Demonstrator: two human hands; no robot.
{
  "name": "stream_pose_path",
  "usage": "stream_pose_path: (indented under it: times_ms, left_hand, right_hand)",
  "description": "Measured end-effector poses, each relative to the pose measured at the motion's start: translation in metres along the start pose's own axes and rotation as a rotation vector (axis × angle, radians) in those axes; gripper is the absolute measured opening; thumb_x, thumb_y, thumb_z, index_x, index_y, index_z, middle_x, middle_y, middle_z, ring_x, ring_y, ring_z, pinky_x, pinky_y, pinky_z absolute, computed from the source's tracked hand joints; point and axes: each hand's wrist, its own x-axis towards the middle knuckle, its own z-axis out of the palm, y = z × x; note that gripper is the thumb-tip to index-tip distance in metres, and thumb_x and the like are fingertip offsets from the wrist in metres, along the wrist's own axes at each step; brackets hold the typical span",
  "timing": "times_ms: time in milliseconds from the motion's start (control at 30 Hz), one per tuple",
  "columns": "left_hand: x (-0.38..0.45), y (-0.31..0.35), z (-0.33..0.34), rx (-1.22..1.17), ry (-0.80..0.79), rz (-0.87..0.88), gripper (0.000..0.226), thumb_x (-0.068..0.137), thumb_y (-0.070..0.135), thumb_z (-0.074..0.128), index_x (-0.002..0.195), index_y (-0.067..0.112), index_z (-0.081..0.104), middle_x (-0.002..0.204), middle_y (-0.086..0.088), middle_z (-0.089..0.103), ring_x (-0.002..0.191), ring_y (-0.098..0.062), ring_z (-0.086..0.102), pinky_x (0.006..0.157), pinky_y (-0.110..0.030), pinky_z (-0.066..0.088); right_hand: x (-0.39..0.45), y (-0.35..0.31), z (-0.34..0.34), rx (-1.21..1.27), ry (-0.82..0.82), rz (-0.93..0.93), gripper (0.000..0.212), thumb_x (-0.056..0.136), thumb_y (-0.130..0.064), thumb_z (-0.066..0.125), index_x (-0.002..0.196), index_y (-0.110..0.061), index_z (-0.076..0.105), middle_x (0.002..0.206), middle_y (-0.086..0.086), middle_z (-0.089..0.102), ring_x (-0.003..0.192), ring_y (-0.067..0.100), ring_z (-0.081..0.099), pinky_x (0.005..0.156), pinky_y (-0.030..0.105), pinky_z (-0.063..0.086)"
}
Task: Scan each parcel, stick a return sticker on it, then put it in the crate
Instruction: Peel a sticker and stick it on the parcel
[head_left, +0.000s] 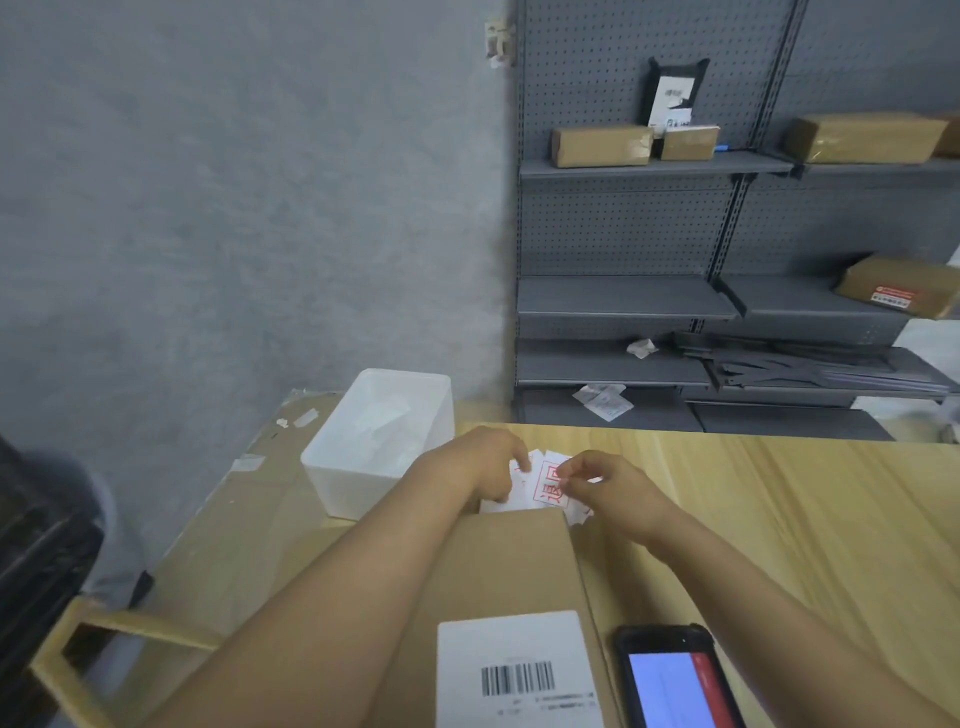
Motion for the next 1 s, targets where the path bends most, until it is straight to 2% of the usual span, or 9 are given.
stream_pose_path:
  times_ms: [167, 300, 500, 567, 633, 700, 767, 867, 1000]
  left_hand:
    - [0.01, -0.003, 0.002, -0.008, -0.026, -0.028, 0.014, 0.081, 0.013, 0.07, 0.091, 0.016, 0.06, 0.101, -0.004, 0.059, 0.086, -0.022, 0.052, 0.074, -0.027, 0.042]
    - [0.001, -0.004, -0.024, -0.287, 0.052, -0.001, 0.012, 0.084, 0.018, 0.065, 0.089, 0.009, 0.06, 0.078, 0.002, 0.054, 0.074, -0.017, 0.049, 0.068, -0.028, 0.038]
    - [-0.019, -0.007, -0.048, -0.643, 0.121, -0.029, 0.011, 0.086, 0.018, 0.059, 0.091, 0.009, 0.062, 0.088, -0.004, 0.065, 0.082, -0.018, 0.062, 0.085, -0.035, 0.052]
    - [-0.023, -0.009, -0.051, -0.732, 0.162, -0.032, 0.006, 0.088, 0.02, 0.06, 0.085, 0.015, 0.06, 0.082, 0.0, 0.067, 0.077, -0.015, 0.065, 0.081, -0.031, 0.052]
    - [-0.027, -0.013, -0.054, -0.82, 0.213, -0.045, 0.006, 0.089, 0.02, 0.061, 0.086, 0.016, 0.059, 0.077, 0.001, 0.067, 0.07, -0.014, 0.066, 0.076, -0.027, 0.053]
    - [-0.03, -0.018, -0.056, -0.906, 0.255, -0.058, 0.006, 0.091, 0.019, 0.06, 0.091, 0.013, 0.059, 0.076, -0.001, 0.067, 0.066, -0.015, 0.067, 0.072, -0.028, 0.056]
    - [-0.033, -0.022, -0.059, -0.949, 0.296, -0.08, 0.008, 0.093, 0.02, 0.059, 0.095, 0.012, 0.058, 0.079, -0.004, 0.068, 0.067, -0.016, 0.068, 0.067, -0.029, 0.057]
    - [-0.036, -0.027, -0.061, -1.01, 0.339, -0.118, 0.01, 0.094, 0.022, 0.058, 0.098, 0.012, 0.058, 0.076, -0.001, 0.072, 0.067, -0.015, 0.071, 0.058, -0.027, 0.056]
    - [-0.037, -0.029, -0.063, -1.122, 0.311, -0.153, 0.01, 0.096, 0.019, 0.054, 0.098, 0.01, 0.058, 0.066, -0.002, 0.074, 0.065, -0.017, 0.073, 0.053, -0.025, 0.056]
  right_hand:
    - [0.009, 0.005, -0.01, 0.059, -0.04, -0.03, 0.011, 0.091, -0.014, 0.059, 0.099, -0.012, 0.067, 0.11, 0.005, 0.066, 0.088, 0.015, 0.059, 0.072, 0.025, 0.048]
    - [0.01, -0.004, -0.014, 0.124, -0.048, -0.081, 0.015, 0.093, -0.015, 0.056, 0.104, -0.017, 0.066, 0.11, 0.0, 0.066, 0.087, 0.011, 0.061, 0.072, 0.02, 0.047]
    - [0.002, -0.027, -0.017, 0.242, -0.119, -0.207, 0.023, 0.09, -0.001, 0.054, 0.11, -0.012, 0.059, 0.103, 0.004, 0.07, 0.085, 0.014, 0.063, 0.073, 0.021, 0.047]
    - [-0.001, -0.035, -0.018, 0.258, -0.15, -0.226, 0.023, 0.091, -0.006, 0.056, 0.113, -0.014, 0.055, 0.097, 0.009, 0.07, 0.079, 0.01, 0.062, 0.074, 0.022, 0.046]
    - [-0.003, -0.041, -0.017, 0.24, -0.164, -0.24, 0.021, 0.093, -0.016, 0.057, 0.114, -0.021, 0.055, 0.096, 0.008, 0.07, 0.079, 0.008, 0.063, 0.074, 0.021, 0.046]
    - [-0.006, -0.047, -0.016, 0.216, -0.139, -0.255, 0.019, 0.096, -0.038, 0.05, 0.109, -0.027, 0.057, 0.095, -0.006, 0.071, 0.083, 0.004, 0.064, 0.071, 0.013, 0.045]
    - [-0.007, -0.053, -0.014, 0.228, -0.088, -0.276, 0.036, 0.094, -0.054, 0.04, 0.11, -0.028, 0.058, 0.098, -0.012, 0.071, 0.091, 0.0, 0.065, 0.077, 0.015, 0.047]
    - [-0.011, -0.061, -0.009, 0.142, 0.035, -0.417, 0.031, 0.087, -0.048, 0.06, 0.114, -0.034, 0.055, 0.115, -0.019, 0.06, 0.11, -0.001, 0.055, 0.09, 0.017, 0.042]
    - [-0.015, -0.075, -0.002, -0.225, 0.081, -0.703, 0.037, 0.077, -0.037, 0.076, 0.111, -0.036, 0.063, 0.129, -0.019, 0.046, 0.123, -0.002, 0.034, 0.097, 0.003, 0.025]
